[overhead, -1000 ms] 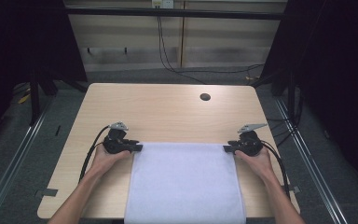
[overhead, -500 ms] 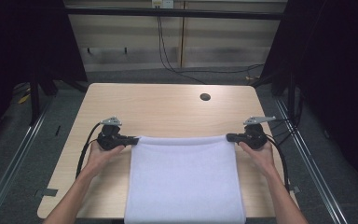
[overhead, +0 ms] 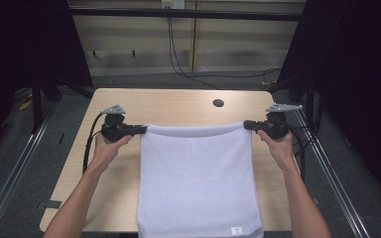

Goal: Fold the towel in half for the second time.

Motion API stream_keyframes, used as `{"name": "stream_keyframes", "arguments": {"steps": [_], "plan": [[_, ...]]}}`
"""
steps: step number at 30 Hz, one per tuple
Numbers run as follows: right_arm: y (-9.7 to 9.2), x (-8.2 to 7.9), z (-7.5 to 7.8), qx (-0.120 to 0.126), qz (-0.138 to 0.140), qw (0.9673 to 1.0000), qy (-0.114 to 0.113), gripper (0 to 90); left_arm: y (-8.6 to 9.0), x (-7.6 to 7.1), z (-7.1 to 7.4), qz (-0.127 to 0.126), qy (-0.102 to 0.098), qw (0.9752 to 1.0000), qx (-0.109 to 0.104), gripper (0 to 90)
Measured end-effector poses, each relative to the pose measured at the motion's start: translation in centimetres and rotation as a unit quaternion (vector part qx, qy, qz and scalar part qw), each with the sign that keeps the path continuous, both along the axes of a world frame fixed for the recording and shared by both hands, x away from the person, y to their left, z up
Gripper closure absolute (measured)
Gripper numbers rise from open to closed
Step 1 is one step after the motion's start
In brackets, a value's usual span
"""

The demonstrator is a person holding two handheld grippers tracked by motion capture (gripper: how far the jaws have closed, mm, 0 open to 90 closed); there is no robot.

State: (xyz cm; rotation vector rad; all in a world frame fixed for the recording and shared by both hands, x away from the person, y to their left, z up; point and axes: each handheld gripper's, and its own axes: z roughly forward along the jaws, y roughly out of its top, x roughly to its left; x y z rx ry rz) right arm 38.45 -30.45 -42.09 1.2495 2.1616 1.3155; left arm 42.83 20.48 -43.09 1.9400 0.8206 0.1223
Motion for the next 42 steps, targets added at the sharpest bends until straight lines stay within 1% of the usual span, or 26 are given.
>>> {"name": "stream_keyframes", "arguments": {"steps": [3, 4, 5, 7, 9, 11, 12, 14, 16, 19, 23, 26, 27, 29, 30, 31, 33, 35, 37, 39, 40, 42], "plan": [[-0.3, 0.8, 0.5, 0.008, -0.006, 0.9999, -0.004, 86.6, -0.2, 0.7, 0.9, 0.006, -0.01, 0.9999, -0.006, 86.8], [-0.4, 1.2, 0.7, 0.009, -0.008, 0.9999, -0.005, 86.7, -0.3, 0.8, 1.1, 0.01, -0.009, 0.9998, -0.013, 86.8], [-0.5, 1.5, 0.9, 0.011, -0.012, 0.9999, -0.005, 86.7, -0.3, 1.0, 1.4, 0.01, -0.01, 0.9998, -0.013, 86.8], [-0.5, 1.9, 1.2, 0.015, -0.015, 0.9997, -0.01, 86.8, -0.5, 1.2, 1.9, 0.01, -0.016, 0.9997, -0.015, 86.8], [-0.6, 2.1, 1.7, 0.014, -0.02, 0.9996, -0.014, 86.9, -0.6, 1.4, 2.3, 0.013, -0.019, 0.9995, -0.023, 86.8], [-0.8, 2.2, 2.2, 0.017, -0.025, 0.9994, -0.019, 87.0, -0.7, 1.5, 2.6, 0.018, -0.023, 0.9992, -0.028, 86.8], [-0.9, 2.2, 2.4, 0.021, -0.027, 0.9991, -0.024, 87.0, -0.7, 1.6, 2.8, 0.018, -0.023, 0.9989, -0.036, 86.8], [-1.1, 2.0, 2.7, 0.036, -0.028, 0.9985, -0.031, 87.0, -0.7, 1.5, 2.9, 0.014, -0.021, 0.9988, -0.042, 86.8], [-1.2, 1.7, 2.8, 0.032, -0.026, 0.9987, -0.031, 87.1, -0.8, 1.1, 2.8, 0.009, -0.022, 0.9991, -0.035, 86.8], [-1.1, 1.0, 2.6, 0.027, -0.015, 0.999, -0.032, 87.1, -0.6, 0.5, 2.5, 0.0, -0.02, 0.999, -0.039, 86.7], [-1.2, -0.2, 2.6, 0.029, -0.003, 0.999, -0.033, 87.2, 0.0, -0.8, 2.2, -0.009, -0.021, 0.9989, -0.04, 86.8], [-1.2, -1.1, 2.8, 0.029, 0.007, 0.999, -0.034, 87.2, 0.2, -1.9, 2.6, -0.017, -0.024, 0.9987, -0.042, 86.8], [-1.2, -1.4, 2.9, 0.031, 0.01, 0.9988, -0.036, 87.2, 0.3, -2.3, 2.8, -0.02, -0.025, 0.9984, -0.047, 86.8], [-1.2, -2.1, 3.3, 0.028, 0.012, 0.9988, -0.037, 87.2, 0.3, -3.1, 3.2, -0.025, -0.031, 0.9983, -0.042, 86.8], [-1.1, -2.4, 3.6, 0.026, 0.014, 0.9988, -0.039, 87.2, 0.4, -3.6, 3.5, -0.03, -0.035, 0.998, -0.043, 86.8], [-1.1, -2.9, 3.9, 0.025, 0.017, 0.9987, -0.041, 87.2, 0.5, -3.9, 3.8, -0.03, -0.036, 0.998, -0.043, 86.8], [-1.1, -3.7, 4.4, 0.027, 0.022, 0.9983, -0.046, 87.3, 0.7, -4.7, 4.2, -0.035, -0.04, 0.9973, -0.051, 86.8], [-1.0, -4.9, 4.7, 0.028, 0.031, 0.9978, -0.052, 87.3, 1.0, -5.5, 4.3, -0.035, -0.044, 0.997, -0.054, 86.8], [-1.0, -5.8, 4.8, 0.026, 0.035, 0.9976, -0.054, 87.3, 1.2, -6.1, 4.1, -0.039, -0.041, 0.9969, -0.054, 86.8], [-0.9, -6.6, 4.6, 0.021, 0.041, 0.9977, -0.05, 87.3, 1.4, -6.6, 3.8, -0.042, -0.038, 0.9967, -0.058, 86.8], [-1.0, -6.9, 4.4, 0.019, 0.045, 0.9976, -0.049, 87.3, 1.6, -7.2, 3.4, -0.046, -0.034, 0.9962, -0.065, 86.8], [-1.0, -8.1, 3.9, 0.02, 0.051, 0.9974, -0.046, 87.3, 1.7, -8.0, 2.8, -0.048, -0.028, 0.9965, -0.062, 86.7]]}}
